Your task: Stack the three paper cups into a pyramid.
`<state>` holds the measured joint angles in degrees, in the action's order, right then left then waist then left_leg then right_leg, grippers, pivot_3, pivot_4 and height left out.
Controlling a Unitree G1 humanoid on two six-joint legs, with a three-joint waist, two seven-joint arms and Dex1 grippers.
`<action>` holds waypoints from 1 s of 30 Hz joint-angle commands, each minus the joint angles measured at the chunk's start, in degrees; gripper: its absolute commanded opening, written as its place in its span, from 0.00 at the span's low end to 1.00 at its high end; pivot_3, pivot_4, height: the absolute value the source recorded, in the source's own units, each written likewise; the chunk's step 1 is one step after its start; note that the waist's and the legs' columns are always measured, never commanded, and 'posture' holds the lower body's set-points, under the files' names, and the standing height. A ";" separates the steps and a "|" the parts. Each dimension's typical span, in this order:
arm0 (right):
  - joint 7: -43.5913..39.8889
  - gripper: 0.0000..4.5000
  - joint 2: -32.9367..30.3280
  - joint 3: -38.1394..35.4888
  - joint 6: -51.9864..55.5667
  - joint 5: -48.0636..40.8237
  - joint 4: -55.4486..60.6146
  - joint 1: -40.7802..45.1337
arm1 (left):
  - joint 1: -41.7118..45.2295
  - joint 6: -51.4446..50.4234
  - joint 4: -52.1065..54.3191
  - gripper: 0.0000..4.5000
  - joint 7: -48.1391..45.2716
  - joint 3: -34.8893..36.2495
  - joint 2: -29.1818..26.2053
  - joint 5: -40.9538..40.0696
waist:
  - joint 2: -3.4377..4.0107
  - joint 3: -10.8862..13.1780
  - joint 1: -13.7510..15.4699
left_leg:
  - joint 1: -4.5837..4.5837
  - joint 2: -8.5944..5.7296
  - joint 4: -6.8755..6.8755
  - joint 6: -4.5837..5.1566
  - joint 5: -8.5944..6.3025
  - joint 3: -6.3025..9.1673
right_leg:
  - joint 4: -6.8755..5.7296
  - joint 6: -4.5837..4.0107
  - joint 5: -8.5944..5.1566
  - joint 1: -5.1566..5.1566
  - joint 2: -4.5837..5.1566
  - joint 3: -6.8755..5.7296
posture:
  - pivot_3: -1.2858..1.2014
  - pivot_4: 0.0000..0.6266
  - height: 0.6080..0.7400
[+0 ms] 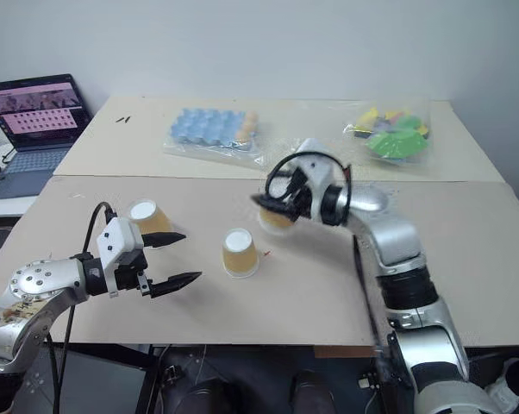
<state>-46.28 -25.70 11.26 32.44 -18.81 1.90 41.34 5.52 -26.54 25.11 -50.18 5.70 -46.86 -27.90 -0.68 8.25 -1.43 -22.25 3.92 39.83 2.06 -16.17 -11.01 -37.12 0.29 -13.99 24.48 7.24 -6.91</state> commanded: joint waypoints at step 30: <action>-1.71 0.60 -2.59 -1.36 -0.10 2.98 3.76 -8.04 | 0.64 -1.60 2.91 1.00 0.09 1.69 -0.60 -0.29 | -0.01 0.00 0.60 | -0.02 -0.04 0.00 0.01 -0.01 0.00 | 0.02 0.00 0.00 0.01 -0.02 -0.03 | 0.52 0.24 0.94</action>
<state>-48.28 -28.00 11.66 31.84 -14.81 2.83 33.23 5.27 -28.57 26.55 -50.06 6.64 -46.93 -28.17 -0.68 8.25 -0.83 -22.27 3.89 39.83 2.07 -16.18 -11.01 -37.09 0.29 -14.00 24.50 7.23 -6.95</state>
